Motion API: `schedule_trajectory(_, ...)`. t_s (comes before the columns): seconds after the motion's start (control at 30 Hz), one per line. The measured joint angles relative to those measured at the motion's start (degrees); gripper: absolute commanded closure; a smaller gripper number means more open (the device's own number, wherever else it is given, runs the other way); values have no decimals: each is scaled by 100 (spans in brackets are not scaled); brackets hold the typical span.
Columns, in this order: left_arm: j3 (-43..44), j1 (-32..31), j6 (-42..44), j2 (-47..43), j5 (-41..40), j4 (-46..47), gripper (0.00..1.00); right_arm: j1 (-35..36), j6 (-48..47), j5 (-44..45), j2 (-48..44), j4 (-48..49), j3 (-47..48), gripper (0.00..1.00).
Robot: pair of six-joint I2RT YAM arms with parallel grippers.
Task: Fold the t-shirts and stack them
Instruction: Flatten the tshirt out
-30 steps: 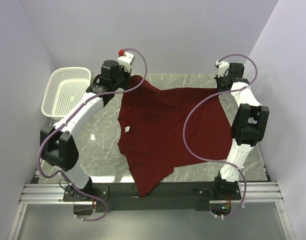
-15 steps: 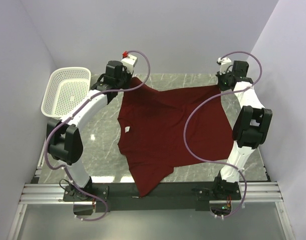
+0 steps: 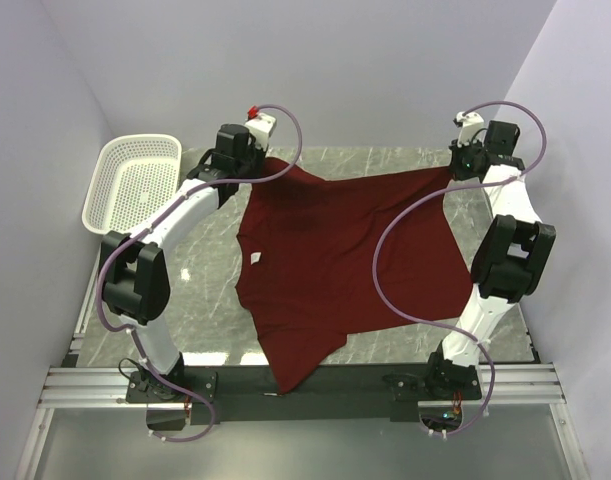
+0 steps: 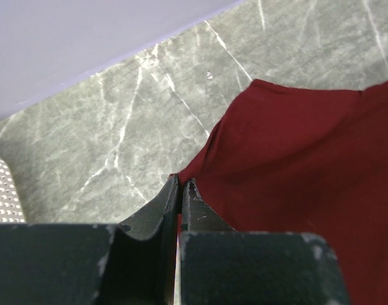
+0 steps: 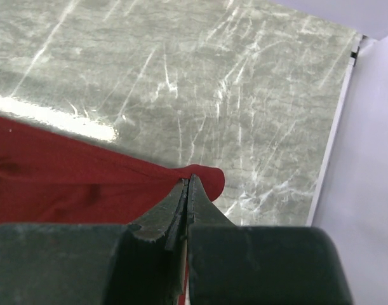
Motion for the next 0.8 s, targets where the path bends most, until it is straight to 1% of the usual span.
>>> schedule_trajectory(0.43, -13, 42, 107, -33, -776, 125, 100, -2, 48, -407, -28, -81, 177, 100)
schedule_trajectory(0.5, -164, 46, 52, -203, -951, 188, 100, -2, 42, -505, -175, -44, -2, 100)
schedule_trajectory(0.57, -452, 46, -50, -570, -1082, 229, 100, -2, 26, -601, -570, -72, -426, 100)
schedule_trajectory(0.67, -979, 50, -247, -1530, -1207, 216, 100, -2, -66, -761, -1602, -184, -1325, 100)
schedule_trajectory(0.8, -1421, 44, -625, -3147, -1209, 208, 100, -2, -251, -898, -3200, -407, -2124, 100)
